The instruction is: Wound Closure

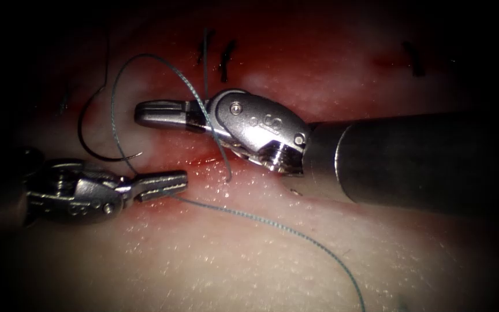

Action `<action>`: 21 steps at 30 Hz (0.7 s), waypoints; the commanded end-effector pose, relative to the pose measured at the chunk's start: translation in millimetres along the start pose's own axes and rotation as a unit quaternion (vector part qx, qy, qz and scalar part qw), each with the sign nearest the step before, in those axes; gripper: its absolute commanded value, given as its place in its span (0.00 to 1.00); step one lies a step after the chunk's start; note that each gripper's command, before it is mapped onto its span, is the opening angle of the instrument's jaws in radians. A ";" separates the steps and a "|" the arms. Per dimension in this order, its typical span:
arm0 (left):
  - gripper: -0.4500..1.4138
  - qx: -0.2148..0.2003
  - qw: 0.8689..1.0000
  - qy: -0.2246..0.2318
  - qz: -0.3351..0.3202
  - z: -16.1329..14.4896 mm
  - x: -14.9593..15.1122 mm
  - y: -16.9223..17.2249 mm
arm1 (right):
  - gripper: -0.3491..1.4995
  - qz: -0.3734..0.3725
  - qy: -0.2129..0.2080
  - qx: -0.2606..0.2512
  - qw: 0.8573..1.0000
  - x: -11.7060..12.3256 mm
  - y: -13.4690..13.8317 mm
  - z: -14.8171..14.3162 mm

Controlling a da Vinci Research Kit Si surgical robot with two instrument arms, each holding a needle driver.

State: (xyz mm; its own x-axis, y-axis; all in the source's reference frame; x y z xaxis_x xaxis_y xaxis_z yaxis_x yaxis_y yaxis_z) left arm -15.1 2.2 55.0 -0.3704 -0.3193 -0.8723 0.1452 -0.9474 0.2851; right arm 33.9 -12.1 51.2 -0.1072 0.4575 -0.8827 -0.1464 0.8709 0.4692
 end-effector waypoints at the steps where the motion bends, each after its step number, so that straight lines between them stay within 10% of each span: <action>1: 0.00 -0.007 1.000 0.007 0.001 1.0 -0.4 0.0 | 0.00 -0.001 0.002 0.005 1.000 -0.2 -0.3 1.2; 21: 0.00 -0.081 0.996 0.027 0.021 2.9 1.5 -0.5 | 0.00 0.001 0.010 0.024 1.000 -0.3 0.0 4.3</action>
State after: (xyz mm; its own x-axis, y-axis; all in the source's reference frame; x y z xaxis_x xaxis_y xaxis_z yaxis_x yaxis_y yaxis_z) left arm -17.9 2.0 54.0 -0.3114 -0.3521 -0.8826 0.3066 -0.9164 0.2574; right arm 37.0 -11.4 50.9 -0.1252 0.4570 -0.8806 -0.1021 0.8770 0.4696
